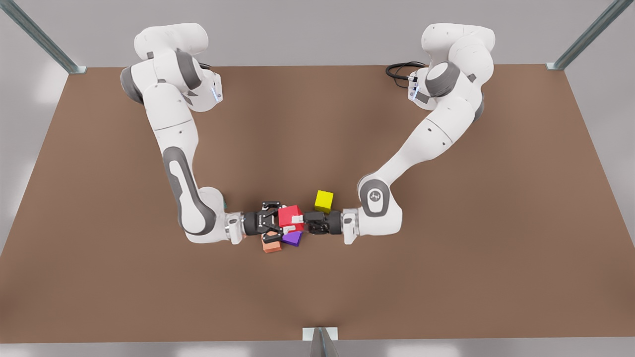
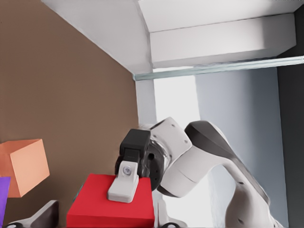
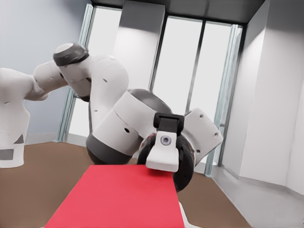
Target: Pick up red wooden cube and pass to hand red wooden cube and place in blue wooden cube
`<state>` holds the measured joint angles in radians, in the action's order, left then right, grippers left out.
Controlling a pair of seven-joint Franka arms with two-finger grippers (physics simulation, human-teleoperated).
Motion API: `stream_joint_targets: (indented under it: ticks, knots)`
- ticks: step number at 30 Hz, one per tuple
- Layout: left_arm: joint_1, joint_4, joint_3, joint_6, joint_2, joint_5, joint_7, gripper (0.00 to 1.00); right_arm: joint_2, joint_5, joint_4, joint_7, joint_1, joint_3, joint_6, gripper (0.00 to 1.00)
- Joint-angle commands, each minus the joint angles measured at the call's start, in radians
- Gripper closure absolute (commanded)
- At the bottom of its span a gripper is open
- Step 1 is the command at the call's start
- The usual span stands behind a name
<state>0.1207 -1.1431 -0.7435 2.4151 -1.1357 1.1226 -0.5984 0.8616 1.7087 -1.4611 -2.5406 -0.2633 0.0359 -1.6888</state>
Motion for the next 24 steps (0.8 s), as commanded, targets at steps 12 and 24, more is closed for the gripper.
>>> stream_joint_targets:
  ticks: [12, 24]
  knots:
    - [-0.355, 0.048, -0.01, -0.798, 0.175, -0.927, 0.531, 0.0, -0.21, -0.972, -0.008, 0.614, 0.257, -0.073, 0.166, 0.6]
    - [-0.027, -0.336, 0.696, -0.982, 0.869, -1.132, 0.572, 0.0, -0.444, -1.419, -0.346, 1.321, 0.121, -0.105, -0.4, 0.6]
